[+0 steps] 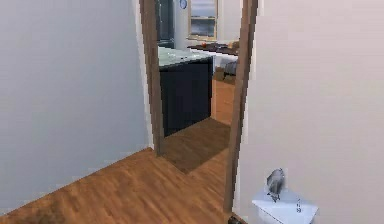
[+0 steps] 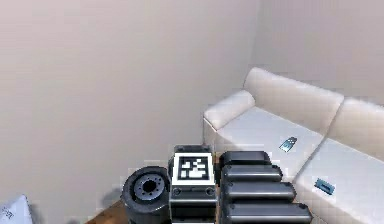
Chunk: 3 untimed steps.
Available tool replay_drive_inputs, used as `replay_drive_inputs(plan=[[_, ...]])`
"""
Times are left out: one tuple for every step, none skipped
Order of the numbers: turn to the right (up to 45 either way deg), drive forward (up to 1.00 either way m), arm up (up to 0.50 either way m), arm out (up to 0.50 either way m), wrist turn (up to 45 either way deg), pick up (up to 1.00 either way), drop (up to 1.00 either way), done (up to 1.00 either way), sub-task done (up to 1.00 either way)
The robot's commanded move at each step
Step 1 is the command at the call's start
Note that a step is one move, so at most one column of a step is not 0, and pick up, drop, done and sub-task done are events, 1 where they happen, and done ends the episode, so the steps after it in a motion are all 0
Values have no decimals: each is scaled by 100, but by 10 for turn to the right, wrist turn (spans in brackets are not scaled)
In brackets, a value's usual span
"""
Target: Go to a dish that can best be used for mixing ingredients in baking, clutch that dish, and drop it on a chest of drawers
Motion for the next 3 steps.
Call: replay_drive_inputs(plan=[[0, 15, 0, 0, 0, 0, 0, 0, 0], [-30, 0, 0, 0, 0, 0, 0, 0, 0], [0, 55, 0, 0, 0, 0, 0, 0, 0]])
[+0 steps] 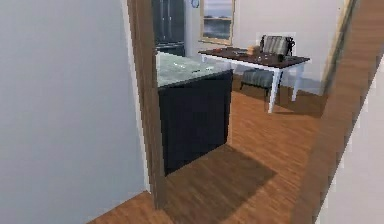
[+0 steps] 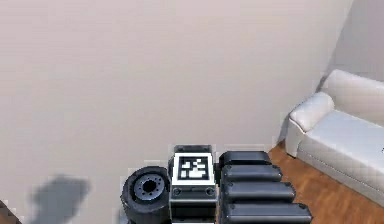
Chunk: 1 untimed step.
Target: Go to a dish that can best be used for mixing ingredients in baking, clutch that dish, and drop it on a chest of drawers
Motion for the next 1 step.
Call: replay_drive_inputs(plan=[[-30, 0, 0, 0, 0, 0, 0, 0, 0]])
